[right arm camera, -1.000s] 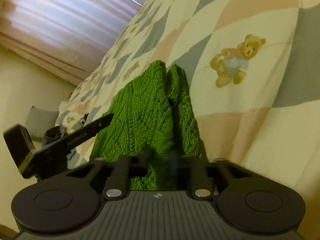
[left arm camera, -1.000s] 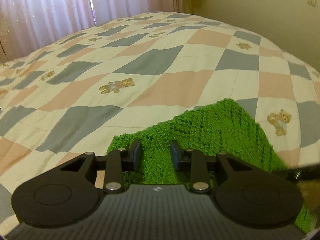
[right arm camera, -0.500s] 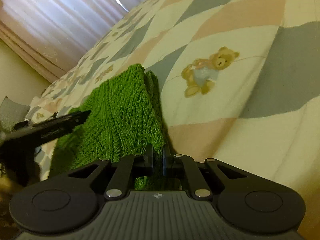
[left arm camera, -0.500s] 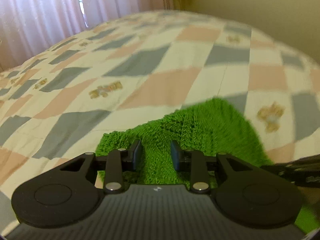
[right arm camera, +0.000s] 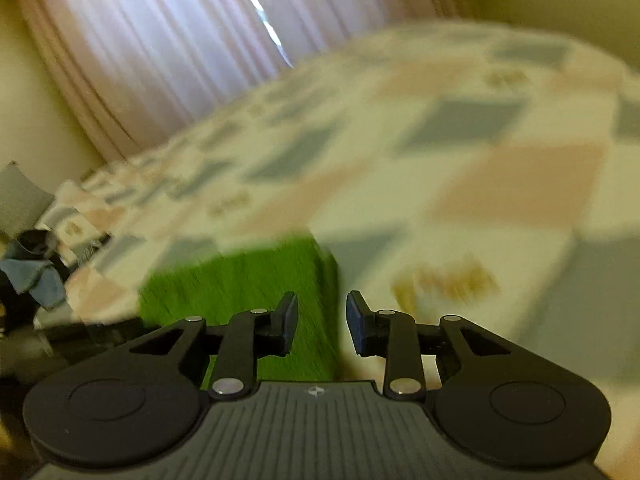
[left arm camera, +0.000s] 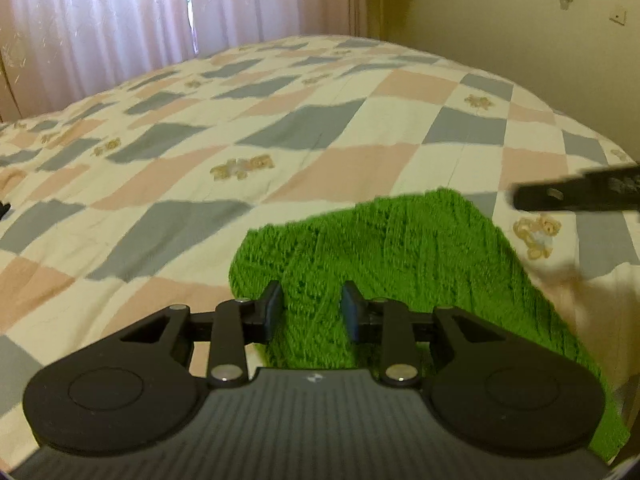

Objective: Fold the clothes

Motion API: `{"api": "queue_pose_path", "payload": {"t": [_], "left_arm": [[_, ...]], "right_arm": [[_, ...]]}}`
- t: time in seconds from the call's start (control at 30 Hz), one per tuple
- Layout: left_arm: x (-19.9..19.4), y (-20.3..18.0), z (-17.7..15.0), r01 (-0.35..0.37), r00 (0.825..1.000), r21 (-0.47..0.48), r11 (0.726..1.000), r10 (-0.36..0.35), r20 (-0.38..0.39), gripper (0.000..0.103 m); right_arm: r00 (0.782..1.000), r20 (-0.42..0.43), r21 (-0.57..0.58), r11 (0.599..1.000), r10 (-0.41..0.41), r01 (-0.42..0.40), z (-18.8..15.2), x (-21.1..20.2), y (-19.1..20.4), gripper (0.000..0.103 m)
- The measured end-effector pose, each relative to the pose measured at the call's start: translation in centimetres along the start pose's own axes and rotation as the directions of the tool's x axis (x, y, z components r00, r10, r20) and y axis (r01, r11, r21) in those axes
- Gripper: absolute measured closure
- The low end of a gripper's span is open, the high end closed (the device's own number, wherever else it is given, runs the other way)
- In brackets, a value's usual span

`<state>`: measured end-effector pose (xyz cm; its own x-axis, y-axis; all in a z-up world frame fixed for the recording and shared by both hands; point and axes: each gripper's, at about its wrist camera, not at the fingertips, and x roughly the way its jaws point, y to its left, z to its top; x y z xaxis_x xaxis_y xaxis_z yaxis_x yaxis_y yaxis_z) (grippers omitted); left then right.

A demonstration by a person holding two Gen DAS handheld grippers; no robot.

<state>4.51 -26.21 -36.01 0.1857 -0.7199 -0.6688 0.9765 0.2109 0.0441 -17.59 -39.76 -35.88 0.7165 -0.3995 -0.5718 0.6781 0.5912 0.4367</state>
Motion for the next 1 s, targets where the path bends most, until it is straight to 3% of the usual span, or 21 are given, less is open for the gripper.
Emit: {"api": "queue_pose_path", "payload": {"t": [0.13,0.2,0.3,0.47,0.53,0.6,0.7,0.8,0.97,1.0], "left_arm": [[0.6,1.2,1.5,0.003,1.000,-0.037,0.999,-0.002,0.032,0.077],[1.5,1.8,2.2,-0.002,1.000,-0.045,0.999,0.003,0.031,0.077],[4.3,1.9,2.3,-0.017,1.000,-0.019,1.000,0.017,-0.024,0.075],[6.8,-0.2,1.9,-0.060,0.997,0.089,0.994,0.065,-0.047,0.075],[6.6,-0.6,1.8,-0.082,0.995,0.114,0.990,0.088,-0.047,0.075],[5.6,-0.6,1.7,-0.097,0.994,0.111,0.989,0.103,-0.043,0.075],[0.9,0.4,1.0,-0.062,0.998,0.041,0.997,0.063,-0.004,0.075],[-4.0,0.7,-0.9,-0.031,0.999,-0.005,1.000,0.031,0.042,0.075],[-9.3,-0.9,-5.0,0.075,0.991,-0.034,0.997,-0.070,0.109,0.075],[-9.0,-1.6,-5.6,0.072,0.994,-0.018,0.997,-0.070,0.086,0.074]], "right_arm": [[1.000,-0.013,-0.174,0.984,0.028,-0.030,1.4,4.4,2.5,0.072],[0.999,-0.048,-0.260,0.965,-0.001,-0.012,0.9,6.7,3.2,0.072],[0.990,-0.097,-0.402,0.914,-0.105,0.057,-0.6,9.3,3.2,0.086],[0.974,-0.085,-0.405,0.900,-0.211,0.160,-2.0,9.5,1.9,0.089],[0.973,-0.081,-0.380,0.909,-0.214,0.168,-2.4,9.4,1.0,0.087],[0.971,-0.093,-0.335,0.925,-0.220,0.178,-1.9,9.5,0.4,0.064],[0.981,-0.097,-0.239,0.960,-0.170,0.143,-0.8,7.4,-0.1,0.061],[0.989,-0.014,-0.243,0.960,-0.149,0.142,-1.0,2.7,1.3,0.062],[0.999,0.022,-0.236,0.971,0.023,-0.017,-4.7,-4.3,4.4,0.062],[0.999,0.012,-0.248,0.968,0.039,-0.035,-5.8,-5.1,5.0,0.062]]}}
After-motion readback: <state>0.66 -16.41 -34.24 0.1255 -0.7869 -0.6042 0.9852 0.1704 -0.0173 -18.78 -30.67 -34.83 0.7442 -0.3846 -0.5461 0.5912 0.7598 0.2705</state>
